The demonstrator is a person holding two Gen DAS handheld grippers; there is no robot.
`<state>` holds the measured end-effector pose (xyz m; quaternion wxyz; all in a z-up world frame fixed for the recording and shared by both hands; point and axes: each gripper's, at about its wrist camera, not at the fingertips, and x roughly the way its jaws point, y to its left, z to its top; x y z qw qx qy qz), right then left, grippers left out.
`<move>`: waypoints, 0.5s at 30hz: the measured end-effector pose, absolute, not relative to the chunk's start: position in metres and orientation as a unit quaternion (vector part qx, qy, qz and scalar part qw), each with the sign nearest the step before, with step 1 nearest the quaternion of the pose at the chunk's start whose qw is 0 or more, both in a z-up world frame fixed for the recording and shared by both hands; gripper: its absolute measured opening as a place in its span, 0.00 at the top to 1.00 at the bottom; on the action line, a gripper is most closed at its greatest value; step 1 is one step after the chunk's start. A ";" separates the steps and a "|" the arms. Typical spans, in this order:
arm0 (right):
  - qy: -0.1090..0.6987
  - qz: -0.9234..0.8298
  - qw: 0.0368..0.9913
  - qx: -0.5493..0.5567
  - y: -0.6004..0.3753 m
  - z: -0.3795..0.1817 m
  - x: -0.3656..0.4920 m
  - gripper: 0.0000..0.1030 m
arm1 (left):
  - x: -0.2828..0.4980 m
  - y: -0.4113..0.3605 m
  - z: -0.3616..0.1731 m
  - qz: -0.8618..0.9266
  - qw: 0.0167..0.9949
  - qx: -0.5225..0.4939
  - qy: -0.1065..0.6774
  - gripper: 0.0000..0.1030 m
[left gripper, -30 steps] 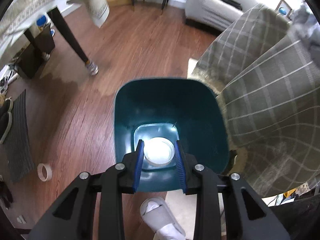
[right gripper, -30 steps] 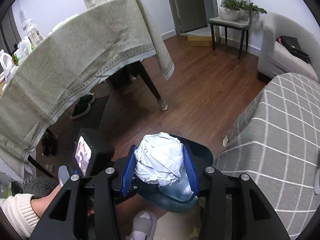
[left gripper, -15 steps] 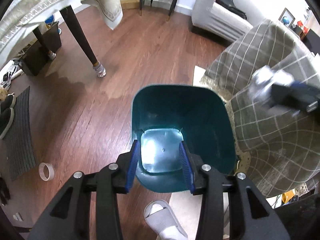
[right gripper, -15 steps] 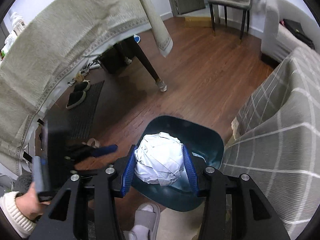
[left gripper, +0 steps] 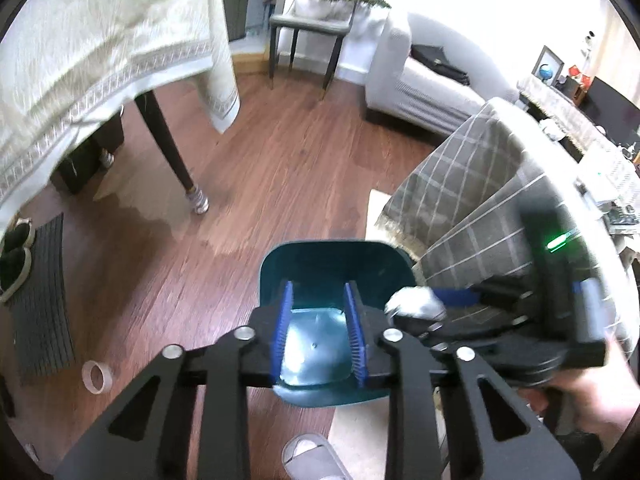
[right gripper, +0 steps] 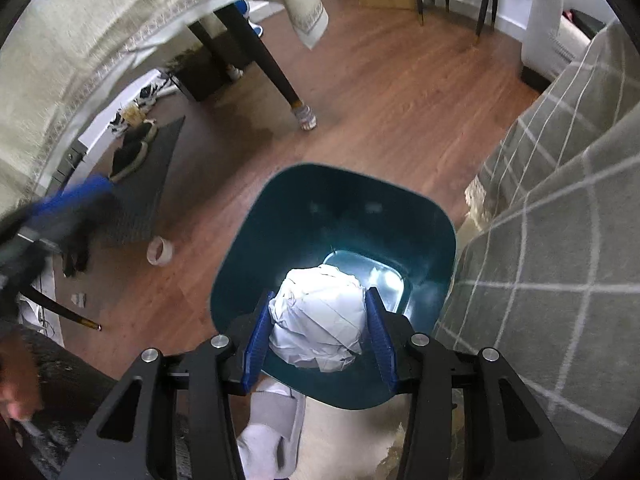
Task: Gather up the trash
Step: 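Carry cap and paper ball over the teal bin and open both tools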
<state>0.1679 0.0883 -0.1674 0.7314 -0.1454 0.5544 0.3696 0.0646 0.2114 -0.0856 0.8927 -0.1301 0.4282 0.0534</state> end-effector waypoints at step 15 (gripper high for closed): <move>0.571 0.365 0.715 -0.172 0.091 -0.205 0.160 0.35 | 0.049 0.199 -0.024 0.029 0.921 -0.150 0.359 0.78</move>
